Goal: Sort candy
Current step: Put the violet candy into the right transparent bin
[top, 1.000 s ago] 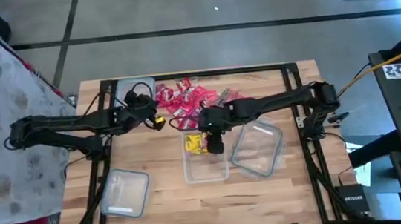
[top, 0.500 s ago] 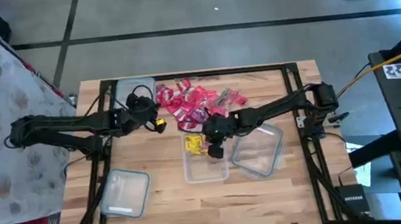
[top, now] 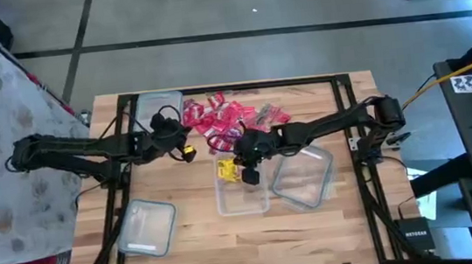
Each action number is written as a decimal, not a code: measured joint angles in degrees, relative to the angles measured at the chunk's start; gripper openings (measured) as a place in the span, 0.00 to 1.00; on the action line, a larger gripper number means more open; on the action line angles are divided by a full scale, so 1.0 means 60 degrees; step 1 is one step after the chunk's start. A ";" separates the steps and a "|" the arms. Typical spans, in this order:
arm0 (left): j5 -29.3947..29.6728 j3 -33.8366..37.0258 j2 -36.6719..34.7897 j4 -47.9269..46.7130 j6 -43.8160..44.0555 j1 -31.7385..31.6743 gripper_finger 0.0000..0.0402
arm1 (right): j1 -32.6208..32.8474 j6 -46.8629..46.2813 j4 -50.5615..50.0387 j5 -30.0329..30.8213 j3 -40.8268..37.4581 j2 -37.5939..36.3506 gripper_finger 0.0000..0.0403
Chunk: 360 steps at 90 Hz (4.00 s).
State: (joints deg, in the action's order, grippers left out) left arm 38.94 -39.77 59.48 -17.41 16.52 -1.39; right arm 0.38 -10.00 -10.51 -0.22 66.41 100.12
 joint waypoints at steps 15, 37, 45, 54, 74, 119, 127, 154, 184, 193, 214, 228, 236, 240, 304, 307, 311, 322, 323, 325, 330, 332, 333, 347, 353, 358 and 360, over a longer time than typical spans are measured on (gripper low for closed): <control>0.0076 0.0000 0.0000 0.0051 -0.0001 -0.0044 0.00 | -0.0004 -0.0084 0.0931 0.0906 0.0000 0.0212 0.05; 0.0078 0.0000 0.0000 0.0045 0.0787 0.0057 0.00 | 0.0002 -0.0150 0.2234 0.0617 -0.0004 0.0546 0.05; 0.0056 0.0000 0.0000 -0.0021 0.1158 0.0224 0.00 | 0.0131 -0.0344 0.2143 0.0638 -0.0011 0.0430 0.05; 0.0004 0.0000 0.0000 -0.0015 0.1432 0.0463 0.00 | 0.0393 -0.0244 0.1675 0.0920 0.0087 0.0044 0.05; -0.0244 0.0000 0.0000 -0.0003 0.2015 0.1163 0.00 | 0.1175 0.0117 -0.2356 0.2825 0.0851 -0.0993 0.05; -0.0211 0.0000 0.0000 0.0000 0.1755 0.1483 0.00 | 0.3246 -0.1781 -0.4643 0.1367 0.0035 -0.1300 0.05; -0.0208 0.0000 0.0037 0.0007 0.1755 0.1479 0.00 | 0.3802 -0.2595 -0.4722 0.1361 0.0036 -0.1308 0.05; 0.0129 0.0000 0.0498 0.0022 0.1809 0.1475 0.00 | 0.5481 -0.4571 -0.4804 0.0911 0.0036 -0.1217 0.05; 0.0215 0.0000 0.1367 0.0085 0.2865 0.1464 0.00 | 0.5880 -0.5131 -0.4065 0.0440 0.0040 -0.1206 0.08; 0.0172 0.0002 0.1523 0.0061 0.3202 0.1497 0.00 | 0.5880 -0.5529 -0.4641 0.0505 0.0040 -0.1202 0.13; 0.0036 0.0000 0.1596 0.0080 0.3347 0.1775 0.00 | 0.6392 -0.5500 -0.6000 0.1270 0.0040 -0.1169 0.33; 0.0038 0.0000 0.1592 0.0070 0.3398 0.1927 0.00 | 0.6923 -0.5292 -0.6290 0.1433 0.0040 -0.0765 0.45; 0.0033 0.0000 0.1592 0.0058 0.3427 0.1989 0.00 | 0.7169 -0.5246 -0.6257 0.1711 0.0040 -0.0423 0.51; 0.0033 0.0000 0.1590 0.0065 0.3431 0.1989 0.00 | 0.7250 -0.5241 -0.6266 0.1947 0.0040 -0.0288 0.53; 0.1197 0.0000 0.1588 0.0528 0.2263 0.1376 0.00 | 0.3753 -0.2474 -1.0343 0.6840 0.0805 -0.0160 0.53; 0.1233 0.0000 0.1588 0.0754 0.2106 0.1211 0.00 | 0.3471 -0.2013 -1.0342 0.6925 0.0805 -0.0160 0.53; 0.1109 0.0000 0.1588 0.1029 0.1848 0.0935 0.00 | 0.3095 -0.1407 -1.0323 0.6942 0.0805 -0.0160 0.53; -0.0360 0.0000 0.1588 0.1678 0.0865 -0.0226 0.00 | 0.2142 -0.0252 -1.0126 0.6786 0.0802 -0.0164 0.53; -0.0498 0.0000 0.1588 0.1739 0.0778 -0.0343 0.00 | 0.2065 -0.0212 -1.0120 0.6781 0.0801 -0.0164 0.53; -0.0779 0.0000 0.1588 0.1835 0.0596 -0.0565 0.00 | 0.1920 -0.0086 -1.0090 0.6778 0.0798 -0.0164 0.53; -0.1439 0.0000 0.1588 0.2091 0.0035 -0.1185 0.00 | 0.1565 0.0231 -0.9994 0.6778 0.0793 -0.0187 0.53; -0.1645 0.0000 0.1588 0.2211 -0.0196 -0.1424 0.00 | 0.1438 0.0316 -0.9946 0.6771 0.0790 -0.0215 0.53; -0.1742 0.0000 0.1588 0.2266 -0.0293 -0.1538 0.00 | 0.1380 0.0386 -0.9924 0.6763 0.0790 -0.0225 0.53; -0.3117 -0.0120 0.1588 0.2856 -0.1220 -0.3056 0.01 | 0.0569 0.1841 -0.9155 0.6743 0.0787 -0.0455 0.53; -0.3235 -0.0142 0.1585 0.2968 -0.1395 -0.3486 0.04 | 0.0221 0.2567 -0.8364 0.6496 0.0787 -0.0650 0.53; -0.3264 -0.0138 0.1585 0.2960 -0.1502 -0.3748 0.08 | -0.0097 0.3081 -0.7349 0.6014 0.0787 -0.0758 0.53; -0.3271 -0.0138 0.1585 0.2985 -0.1520 -0.3836 0.09 | -0.0246 0.3265 -0.6853 0.5697 0.0787 -0.0785 0.53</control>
State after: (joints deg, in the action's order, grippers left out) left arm 19.31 -40.60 68.99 0.50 7.40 -24.40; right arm -1.09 9.59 -51.63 33.96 71.13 95.40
